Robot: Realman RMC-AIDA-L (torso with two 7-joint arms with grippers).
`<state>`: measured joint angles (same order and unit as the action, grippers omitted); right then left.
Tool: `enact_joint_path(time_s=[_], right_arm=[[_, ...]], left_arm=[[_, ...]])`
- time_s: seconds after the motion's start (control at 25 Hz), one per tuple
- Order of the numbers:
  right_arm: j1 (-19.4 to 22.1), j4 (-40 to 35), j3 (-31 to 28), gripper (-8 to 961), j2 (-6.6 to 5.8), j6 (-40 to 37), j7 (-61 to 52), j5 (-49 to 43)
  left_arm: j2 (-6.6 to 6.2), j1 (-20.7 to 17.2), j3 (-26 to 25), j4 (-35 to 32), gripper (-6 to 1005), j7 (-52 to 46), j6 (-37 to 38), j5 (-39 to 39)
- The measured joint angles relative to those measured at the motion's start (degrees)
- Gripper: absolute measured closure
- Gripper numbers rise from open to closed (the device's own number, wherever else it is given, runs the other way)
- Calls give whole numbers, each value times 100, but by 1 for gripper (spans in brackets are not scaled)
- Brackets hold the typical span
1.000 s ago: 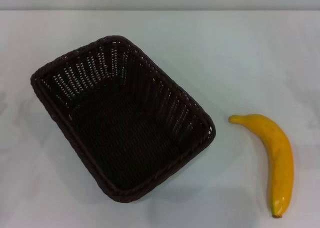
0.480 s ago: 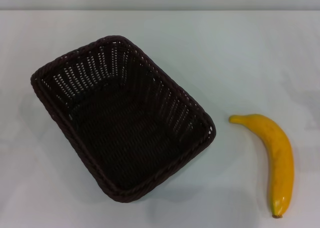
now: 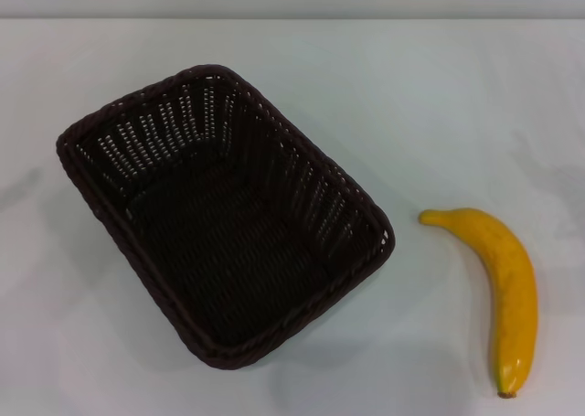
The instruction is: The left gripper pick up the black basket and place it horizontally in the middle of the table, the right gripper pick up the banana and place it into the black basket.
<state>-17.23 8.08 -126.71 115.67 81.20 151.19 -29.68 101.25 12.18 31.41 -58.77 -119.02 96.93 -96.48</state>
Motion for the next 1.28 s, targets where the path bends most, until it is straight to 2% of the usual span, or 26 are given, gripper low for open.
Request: enact_joint_path(time_s=[0.04,0.16,0.36,0.56,0.72,0.88,1.0,1.28], right_arm=[[1,0,50,109,-1,1,12,-2],[9,0,168,109,-5,5,45,-12],[17,0,192,109,-8,48,9,-12],[-49,22,241,109,7,130,-27,-12],[-37,11,244,109,10,215,-86,-12],[-2,4,244,109,15,266,-106,-11],[40,-2,244,109,11,280,-170,-11],[70,-8,244,108,8,291,-219,-11]], left_arm=[[-75,86,106,-185,123,-287,93,-196],[-168,392,233,-597,124,-722,137,-997],[-375,1065,245,-608,125,-763,143,-2337],[-433,1503,436,-533,125,-530,221,-2558],[-380,2020,855,-97,126,-361,219,-2776],[-226,2410,945,319,126,-74,121,-3216],[-99,2509,1187,353,127,2,-160,-3524],[63,2567,1720,493,128,219,-567,-3609]])
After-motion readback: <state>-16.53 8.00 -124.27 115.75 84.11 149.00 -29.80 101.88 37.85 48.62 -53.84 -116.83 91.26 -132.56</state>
